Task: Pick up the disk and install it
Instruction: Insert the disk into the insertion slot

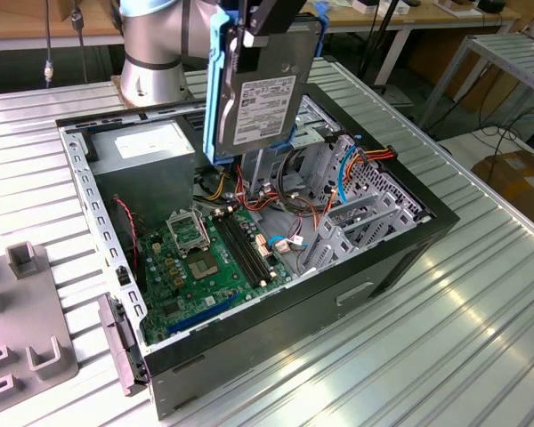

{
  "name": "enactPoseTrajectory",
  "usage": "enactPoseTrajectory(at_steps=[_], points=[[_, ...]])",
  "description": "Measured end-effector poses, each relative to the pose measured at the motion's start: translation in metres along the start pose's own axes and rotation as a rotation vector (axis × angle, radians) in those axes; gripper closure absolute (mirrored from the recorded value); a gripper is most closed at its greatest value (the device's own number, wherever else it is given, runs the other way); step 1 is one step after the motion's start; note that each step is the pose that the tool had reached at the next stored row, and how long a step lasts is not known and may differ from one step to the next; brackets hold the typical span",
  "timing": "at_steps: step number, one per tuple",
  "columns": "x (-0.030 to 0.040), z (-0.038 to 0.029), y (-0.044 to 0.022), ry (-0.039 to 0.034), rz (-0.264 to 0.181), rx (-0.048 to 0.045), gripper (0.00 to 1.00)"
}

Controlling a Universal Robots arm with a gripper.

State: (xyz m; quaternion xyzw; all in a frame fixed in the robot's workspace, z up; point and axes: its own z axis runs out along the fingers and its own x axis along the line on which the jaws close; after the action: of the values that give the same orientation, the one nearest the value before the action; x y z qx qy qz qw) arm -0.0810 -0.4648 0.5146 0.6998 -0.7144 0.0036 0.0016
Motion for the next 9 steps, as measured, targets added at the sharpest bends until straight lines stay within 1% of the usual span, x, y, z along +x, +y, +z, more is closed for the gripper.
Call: enactPoseTrajectory(at_steps=[2, 3, 4, 5, 6, 7, 8, 9], points=[[-0.0002, 0.0001, -0.0078, -0.0001, 0.0, 0.0, 0.63], [-0.0003, 0.0001, -0.014, 0.0, 0.0, 0.0, 0.63], [-0.0004, 0.0002, -0.0176, -0.0001, 0.0, 0.0, 0.63], [-0.0005, 0.0004, -0.0238, -0.0002, 0.0, 0.0001, 0.63], [-0.0006, 0.0004, -0.0279, -0.0001, 0.0, 0.0, 0.63], [-0.0005, 0.0004, -0.0302, -0.0001, 0.0, 0.0, 0.63], [0.0013, 0.0006, -0.0349, 0.0001, 0.0, 0.0, 0.63], [0.0043, 0.0007, -0.0366, 0.0, 0.0, 0.0, 0.63]])
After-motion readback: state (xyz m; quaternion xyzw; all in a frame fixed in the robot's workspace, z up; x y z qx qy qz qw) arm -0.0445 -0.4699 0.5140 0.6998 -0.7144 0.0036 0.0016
